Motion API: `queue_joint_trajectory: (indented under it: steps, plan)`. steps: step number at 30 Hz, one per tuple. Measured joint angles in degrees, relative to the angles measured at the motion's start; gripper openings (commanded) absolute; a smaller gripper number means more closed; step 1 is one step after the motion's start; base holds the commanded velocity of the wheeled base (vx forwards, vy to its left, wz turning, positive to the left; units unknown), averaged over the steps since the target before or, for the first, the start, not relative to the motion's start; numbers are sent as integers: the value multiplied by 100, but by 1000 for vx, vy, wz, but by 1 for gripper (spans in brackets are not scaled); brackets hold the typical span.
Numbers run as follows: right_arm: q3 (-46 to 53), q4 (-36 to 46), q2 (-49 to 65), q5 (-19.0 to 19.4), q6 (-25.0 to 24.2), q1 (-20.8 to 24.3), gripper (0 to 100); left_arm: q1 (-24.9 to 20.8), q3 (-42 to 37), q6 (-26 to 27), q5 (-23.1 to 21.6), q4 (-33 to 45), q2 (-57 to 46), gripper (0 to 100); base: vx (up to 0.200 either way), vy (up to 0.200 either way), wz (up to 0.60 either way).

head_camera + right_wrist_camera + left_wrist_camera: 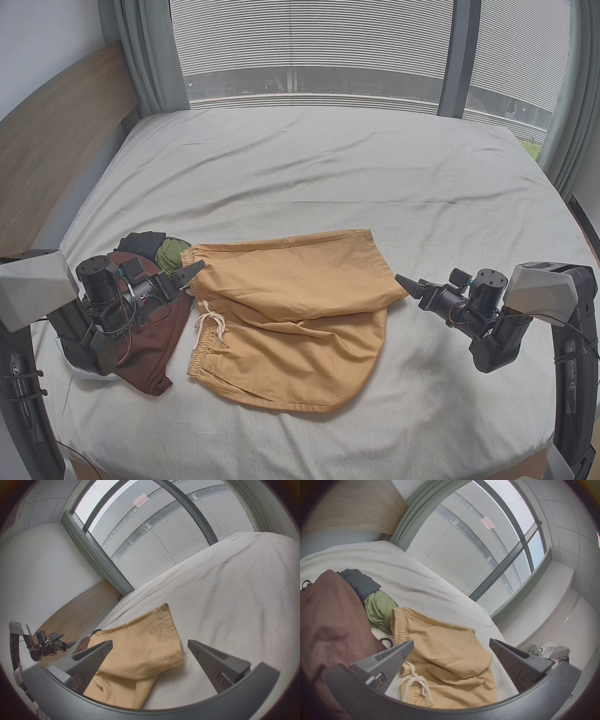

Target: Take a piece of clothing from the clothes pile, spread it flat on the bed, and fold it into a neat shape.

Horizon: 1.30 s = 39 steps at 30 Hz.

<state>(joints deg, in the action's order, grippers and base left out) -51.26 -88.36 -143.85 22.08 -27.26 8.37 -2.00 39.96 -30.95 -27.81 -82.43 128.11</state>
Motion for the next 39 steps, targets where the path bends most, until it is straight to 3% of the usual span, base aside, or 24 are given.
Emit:
queue_joint_trajectory:
  steps: [12, 39]
  plan:
    - [44, 4, -513, -35, 5, 355, 100, -327, -273, 17, -44, -575, 74, 100, 0, 0, 0]
    - [112, -21, -959, -139, -7, 892, 100, -494, -512, 27, -49, -606, 193, 100, 0, 0, 0]
